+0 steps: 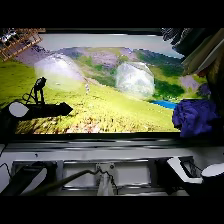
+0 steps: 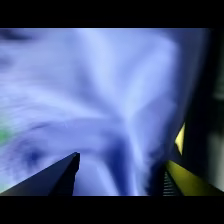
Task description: Fold the clothes and pants, and hang the long-sleeved shirts on hangers.
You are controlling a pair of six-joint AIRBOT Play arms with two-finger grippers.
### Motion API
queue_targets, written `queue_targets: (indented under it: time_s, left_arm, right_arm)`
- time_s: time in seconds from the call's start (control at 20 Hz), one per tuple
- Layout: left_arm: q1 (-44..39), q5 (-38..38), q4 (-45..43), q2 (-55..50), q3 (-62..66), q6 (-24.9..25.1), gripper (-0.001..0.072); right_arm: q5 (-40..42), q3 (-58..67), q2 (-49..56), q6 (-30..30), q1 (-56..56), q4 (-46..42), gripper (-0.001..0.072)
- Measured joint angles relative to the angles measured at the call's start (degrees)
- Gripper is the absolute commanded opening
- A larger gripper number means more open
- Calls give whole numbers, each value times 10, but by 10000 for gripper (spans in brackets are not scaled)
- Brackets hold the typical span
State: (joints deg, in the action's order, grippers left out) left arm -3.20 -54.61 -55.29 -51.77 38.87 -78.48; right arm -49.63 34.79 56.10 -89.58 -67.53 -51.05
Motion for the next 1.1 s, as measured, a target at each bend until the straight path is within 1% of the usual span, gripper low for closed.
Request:
queue_targets:
  time_s: [0.15,0.3,0.4,0.55,0.65,0.7,0.8,1.0,1.1]
  left_arm:
    - [0,0,0,0,0,0,356]
    - [0,0,0,0,0,0,355]
    - [0,0,0,0,0,0,355]
    - [0,0,0,0,0,0,356]
    - [0,0,0,0,0,0,355]
    - [0,0,0,0,0,0,356]
    - [0,0,0,0,0,0,355]
    - [0,0,0,0,0,0,356]
    - [0,0,0,0,0,0,356]
  right_arm:
    - [14,38,-31,2,80,97,563]
    - [51,95,-45,3,197,138,561]
    - [81,128,-45,-36,259,122,561]
    - [100,153,-43,-116,303,49,561]
    - [94,160,-42,-135,319,17,561]
    - [86,162,-40,-132,329,13,561]
    - [60,170,-30,-97,364,11,561]
    - [-42,213,33,10,494,16,560]
    - [-98,237,77,64,577,-19,560]
